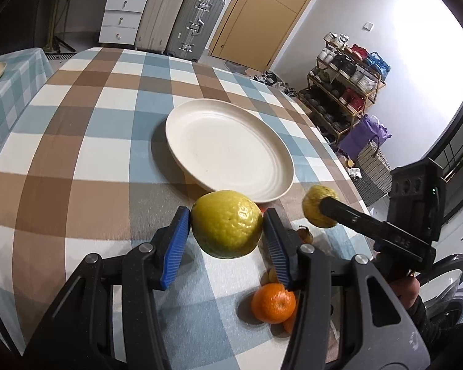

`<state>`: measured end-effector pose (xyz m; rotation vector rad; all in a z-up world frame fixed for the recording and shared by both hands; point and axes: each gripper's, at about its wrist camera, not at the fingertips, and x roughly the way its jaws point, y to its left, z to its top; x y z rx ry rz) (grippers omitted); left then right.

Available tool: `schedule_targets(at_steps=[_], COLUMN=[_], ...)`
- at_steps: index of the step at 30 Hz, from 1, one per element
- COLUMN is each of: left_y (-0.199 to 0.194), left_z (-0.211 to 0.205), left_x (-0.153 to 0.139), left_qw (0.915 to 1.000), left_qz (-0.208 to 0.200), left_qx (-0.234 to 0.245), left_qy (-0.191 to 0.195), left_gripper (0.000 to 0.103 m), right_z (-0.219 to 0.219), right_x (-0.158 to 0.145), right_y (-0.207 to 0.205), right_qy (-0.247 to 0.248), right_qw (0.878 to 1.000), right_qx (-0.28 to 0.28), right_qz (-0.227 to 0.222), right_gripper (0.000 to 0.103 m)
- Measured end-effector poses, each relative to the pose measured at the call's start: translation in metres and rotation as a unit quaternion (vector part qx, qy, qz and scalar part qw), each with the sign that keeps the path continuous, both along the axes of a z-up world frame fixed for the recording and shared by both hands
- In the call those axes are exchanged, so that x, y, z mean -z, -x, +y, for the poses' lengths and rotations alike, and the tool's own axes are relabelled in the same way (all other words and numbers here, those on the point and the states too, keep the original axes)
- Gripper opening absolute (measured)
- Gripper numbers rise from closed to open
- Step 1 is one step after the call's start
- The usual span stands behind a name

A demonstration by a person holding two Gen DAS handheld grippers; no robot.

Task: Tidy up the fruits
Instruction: 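Carry both citrus fruits onto the cream plate and open both tools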

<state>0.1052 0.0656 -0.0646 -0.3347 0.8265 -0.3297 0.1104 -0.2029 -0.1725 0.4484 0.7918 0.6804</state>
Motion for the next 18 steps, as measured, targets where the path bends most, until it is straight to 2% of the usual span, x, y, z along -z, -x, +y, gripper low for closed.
schedule_targets(at_steps=[10, 18], left_y=[-0.023, -0.056], left_z=[-0.003, -0.005], left_x=[-0.015, -0.029], left_qw=[0.9998, 0.9995], left_qz=[-0.014, -0.024], left_qx=[0.005, 0.01], left_qy=[0.012, 0.017], left_gripper=[0.046, 0.046], right_z=[-0.011, -0.003], right_x=[-0.022, -0.038], right_y=[-0.006, -0.032], right_qy=[-0.029, -0.02], right_qw=[0.999, 0.998], right_qx=[-0.005, -0.024], right_qz=[-0.029, -0.046], right_gripper=[0.049, 0.049])
